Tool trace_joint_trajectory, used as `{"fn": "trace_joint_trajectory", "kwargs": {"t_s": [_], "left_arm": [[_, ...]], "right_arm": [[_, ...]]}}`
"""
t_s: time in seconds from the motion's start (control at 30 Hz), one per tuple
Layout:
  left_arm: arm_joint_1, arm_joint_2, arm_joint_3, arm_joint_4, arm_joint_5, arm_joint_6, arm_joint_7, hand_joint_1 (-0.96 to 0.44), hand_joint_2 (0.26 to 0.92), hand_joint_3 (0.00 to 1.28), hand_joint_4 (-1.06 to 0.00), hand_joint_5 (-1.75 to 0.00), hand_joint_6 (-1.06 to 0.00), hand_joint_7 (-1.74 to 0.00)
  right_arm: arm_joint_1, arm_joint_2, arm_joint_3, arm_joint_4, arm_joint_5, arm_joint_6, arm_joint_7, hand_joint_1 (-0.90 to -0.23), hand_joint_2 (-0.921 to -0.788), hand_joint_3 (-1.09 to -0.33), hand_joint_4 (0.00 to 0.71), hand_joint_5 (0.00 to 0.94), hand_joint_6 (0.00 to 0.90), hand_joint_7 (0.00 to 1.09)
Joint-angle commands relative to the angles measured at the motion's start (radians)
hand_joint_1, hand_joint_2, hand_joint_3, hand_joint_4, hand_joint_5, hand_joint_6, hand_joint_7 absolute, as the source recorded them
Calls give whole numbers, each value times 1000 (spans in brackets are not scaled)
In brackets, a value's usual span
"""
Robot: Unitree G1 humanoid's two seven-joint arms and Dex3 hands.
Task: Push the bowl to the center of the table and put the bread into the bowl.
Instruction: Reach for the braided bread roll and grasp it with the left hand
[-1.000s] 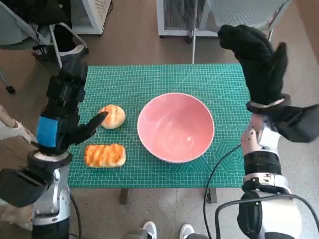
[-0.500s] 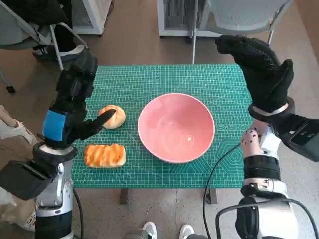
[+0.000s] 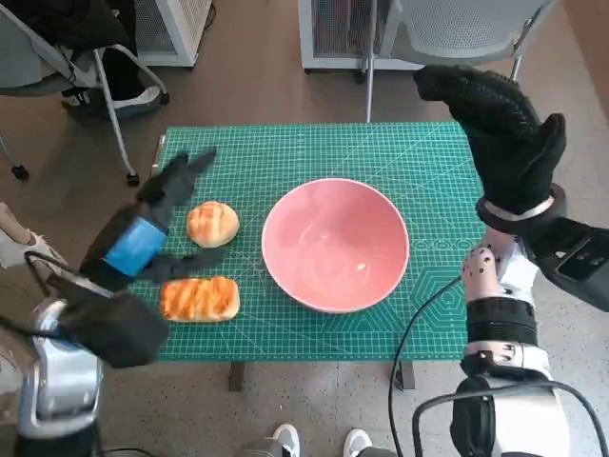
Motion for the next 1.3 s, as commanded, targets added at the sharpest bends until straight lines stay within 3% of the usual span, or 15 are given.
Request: {"fn": "trace_joint_trajectory", "kwargs": {"t_s": [0.03,0.6,1.3], "left_arm": [[28,41,-25,-152,75,150,-109,-290,686,1,1,1,-173,-104],[22,78,-76,-186,87,275,-183,-247,697,5,1,1,-197,-65],[51,72,-132,-112,100,300,-144,-241,702,6,1,1,-210,-45]], "right_arm": [[54,-2,14,-12,-14,17,-16,-630,-921,-743,183,4,259,40],[51,12,29,-6,4,17,-9,-636,-921,-749,183,2,246,41],[52,17,31,-13,19,46,10,-631,-921,-749,170,0,237,52]]}}
